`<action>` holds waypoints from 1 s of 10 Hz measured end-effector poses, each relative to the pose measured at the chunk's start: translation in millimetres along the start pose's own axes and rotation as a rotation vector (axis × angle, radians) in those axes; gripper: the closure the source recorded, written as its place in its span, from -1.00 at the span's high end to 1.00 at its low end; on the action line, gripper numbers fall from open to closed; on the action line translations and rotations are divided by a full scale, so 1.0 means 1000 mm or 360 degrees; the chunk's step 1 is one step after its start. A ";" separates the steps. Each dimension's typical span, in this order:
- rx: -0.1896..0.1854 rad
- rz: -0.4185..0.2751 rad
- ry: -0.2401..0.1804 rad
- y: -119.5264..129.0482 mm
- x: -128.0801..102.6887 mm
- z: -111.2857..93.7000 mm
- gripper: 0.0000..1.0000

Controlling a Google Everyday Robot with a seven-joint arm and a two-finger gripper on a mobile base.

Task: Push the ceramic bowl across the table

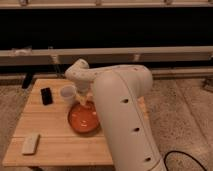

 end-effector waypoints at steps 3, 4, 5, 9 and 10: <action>0.0001 -0.0019 -0.0005 -0.002 -0.004 0.000 0.30; 0.0002 -0.0022 -0.0006 -0.004 -0.004 -0.001 0.30; 0.0004 -0.0029 -0.0008 -0.005 -0.006 -0.002 0.30; 0.0004 -0.0050 -0.0006 -0.007 -0.008 -0.001 -0.12; 0.0006 -0.0062 -0.0009 -0.007 -0.011 -0.003 -0.10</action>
